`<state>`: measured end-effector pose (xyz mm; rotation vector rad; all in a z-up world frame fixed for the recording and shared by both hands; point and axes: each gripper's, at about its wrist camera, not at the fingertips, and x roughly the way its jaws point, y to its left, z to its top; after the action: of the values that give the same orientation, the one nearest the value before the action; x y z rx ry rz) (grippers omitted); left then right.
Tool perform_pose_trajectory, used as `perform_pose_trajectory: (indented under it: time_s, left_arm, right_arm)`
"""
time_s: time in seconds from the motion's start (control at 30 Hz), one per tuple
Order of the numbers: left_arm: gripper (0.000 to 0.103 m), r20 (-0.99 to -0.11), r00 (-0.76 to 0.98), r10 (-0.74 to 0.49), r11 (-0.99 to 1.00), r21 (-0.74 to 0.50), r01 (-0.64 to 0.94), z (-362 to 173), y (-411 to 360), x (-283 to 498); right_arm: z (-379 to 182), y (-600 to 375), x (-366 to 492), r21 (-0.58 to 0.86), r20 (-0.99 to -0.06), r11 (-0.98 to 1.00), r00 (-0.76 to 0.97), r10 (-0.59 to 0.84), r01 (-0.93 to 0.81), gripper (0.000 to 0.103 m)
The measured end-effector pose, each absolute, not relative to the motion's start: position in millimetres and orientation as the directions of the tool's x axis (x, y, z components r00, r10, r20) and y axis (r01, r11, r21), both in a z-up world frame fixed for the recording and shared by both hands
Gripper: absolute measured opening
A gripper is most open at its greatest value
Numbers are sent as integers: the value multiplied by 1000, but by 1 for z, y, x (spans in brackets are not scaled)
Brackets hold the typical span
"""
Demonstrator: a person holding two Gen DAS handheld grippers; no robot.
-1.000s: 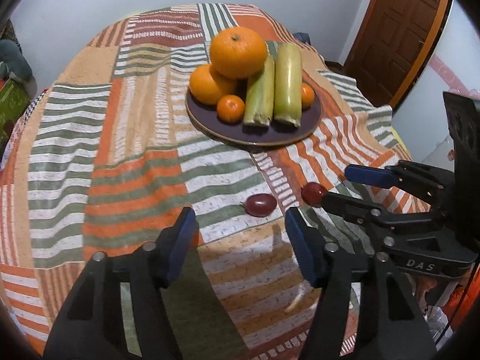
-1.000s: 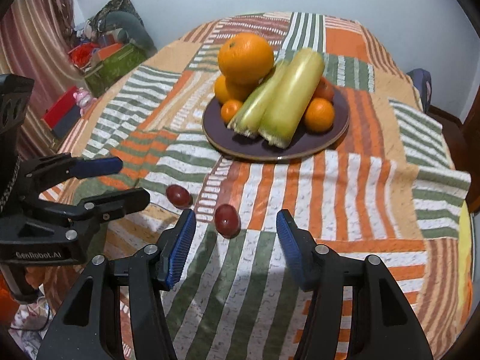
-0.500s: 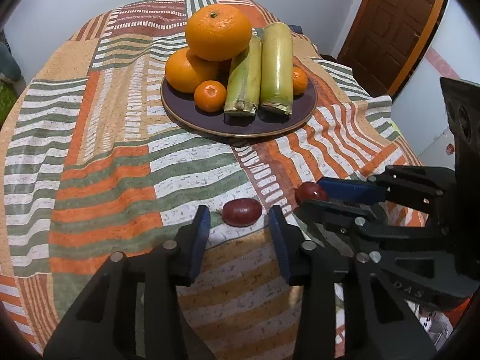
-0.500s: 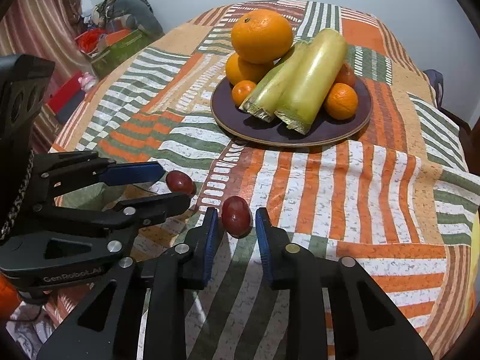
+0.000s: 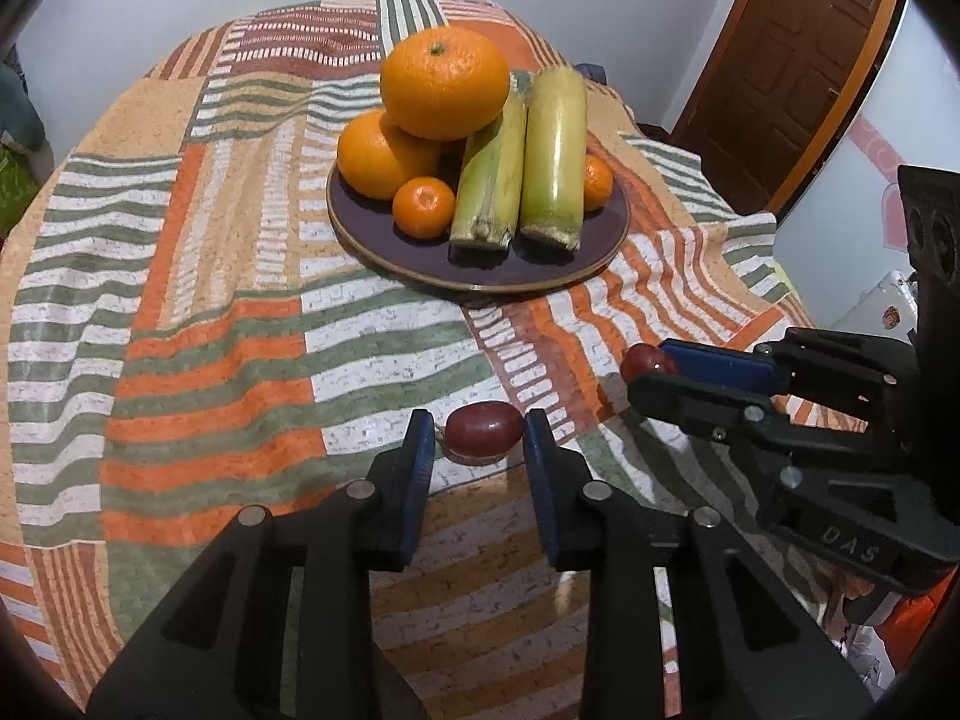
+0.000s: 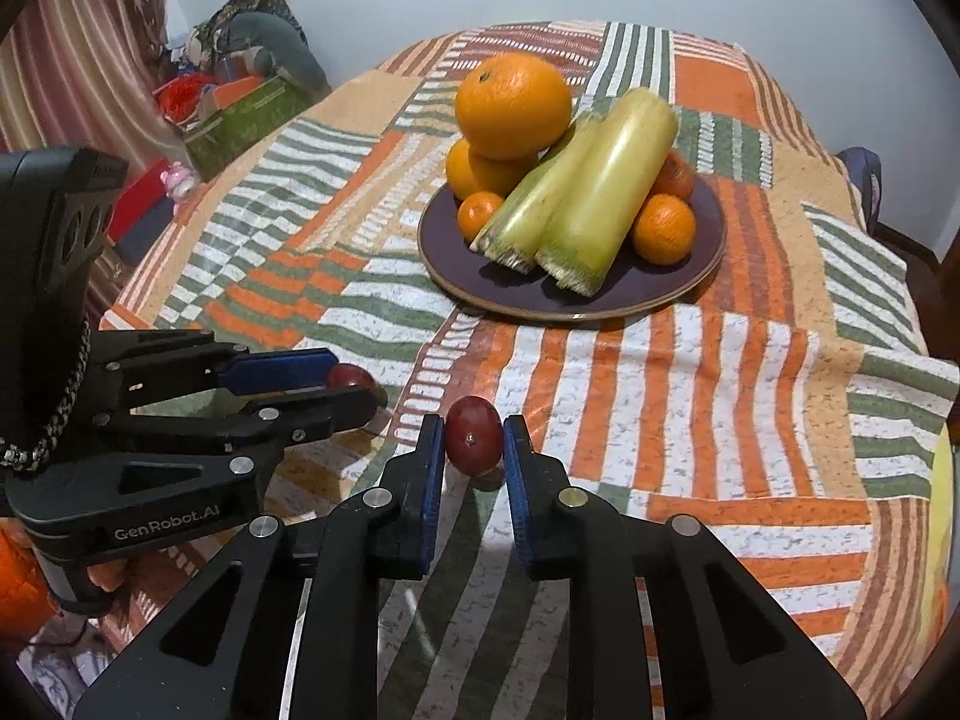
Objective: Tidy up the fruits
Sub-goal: 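Grasp a dark red plum with the left tool while the right tool grasps the other plum, then lower both plums onto the plate edge and open both tools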
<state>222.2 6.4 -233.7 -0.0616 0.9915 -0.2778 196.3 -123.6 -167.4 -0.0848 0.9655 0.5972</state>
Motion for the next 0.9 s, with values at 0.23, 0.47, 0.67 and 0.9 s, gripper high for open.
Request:
perform_pose_trajectory:
  time_s: [0.23,0.47,0.67,0.9]
  left_arm:
    - [30,-785,561,-262,962,-168,214,-211,7,226]
    - [30,-773,581,-255,964,-156,215,-204,4,249]
    - [30,-775,584,-242,967,-144,209,-207,7,274]
    - [30,-794,565,-223,971,-133,198,-221,16,298]
  right_arm:
    - [-153,-133,202,169,-769,852,474,429,-496,18]
    - [-148,-142,219,158,-753,868,511,415,-471,18]
    - [-151,-148,240,147,-754,880,525,396,-452,18]
    - [-161,-151,263,127,-767,888,523,371,-443,18]
